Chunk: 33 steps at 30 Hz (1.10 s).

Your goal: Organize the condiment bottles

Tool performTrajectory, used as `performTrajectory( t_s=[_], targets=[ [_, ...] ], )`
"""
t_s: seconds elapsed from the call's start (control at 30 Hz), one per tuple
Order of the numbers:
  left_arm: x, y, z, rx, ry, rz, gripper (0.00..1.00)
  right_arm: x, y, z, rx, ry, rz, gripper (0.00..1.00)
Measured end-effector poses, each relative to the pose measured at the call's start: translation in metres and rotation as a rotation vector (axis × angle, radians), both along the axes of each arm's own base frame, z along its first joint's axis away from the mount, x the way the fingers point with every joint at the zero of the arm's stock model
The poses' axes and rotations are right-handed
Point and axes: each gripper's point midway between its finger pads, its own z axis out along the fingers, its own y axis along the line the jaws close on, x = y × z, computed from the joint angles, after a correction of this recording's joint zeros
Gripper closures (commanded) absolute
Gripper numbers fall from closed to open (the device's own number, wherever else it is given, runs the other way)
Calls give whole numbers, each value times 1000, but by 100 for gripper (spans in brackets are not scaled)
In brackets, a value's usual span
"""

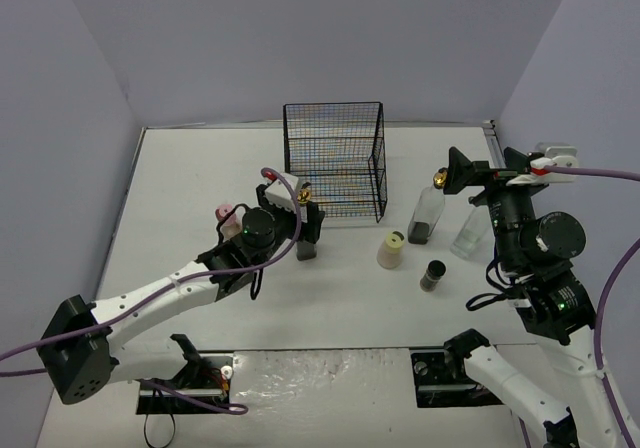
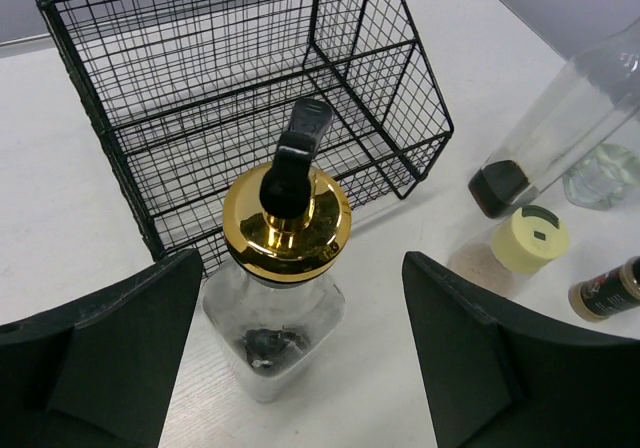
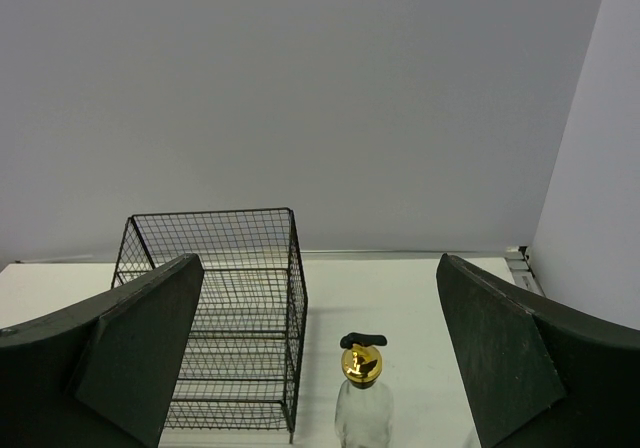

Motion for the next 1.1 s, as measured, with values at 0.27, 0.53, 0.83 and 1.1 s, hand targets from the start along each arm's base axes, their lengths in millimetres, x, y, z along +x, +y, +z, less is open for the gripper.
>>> performTrajectory(
  t_s=[0.27, 0.53, 0.83, 1.1],
  targets=[
    [7, 7, -3, 36, 7, 160, 23, -3, -2, 0, 4, -3, -10, 0],
    [10, 5, 10, 18, -12, 256, 23, -7, -5, 0, 1, -8, -19, 0],
    [9, 0, -5, 68, -8, 321, 27, -9, -4, 0, 0, -7, -20, 0],
    [14, 4, -2, 66, -26, 365, 38, -11, -4, -1, 2, -9, -19, 0]
  ],
)
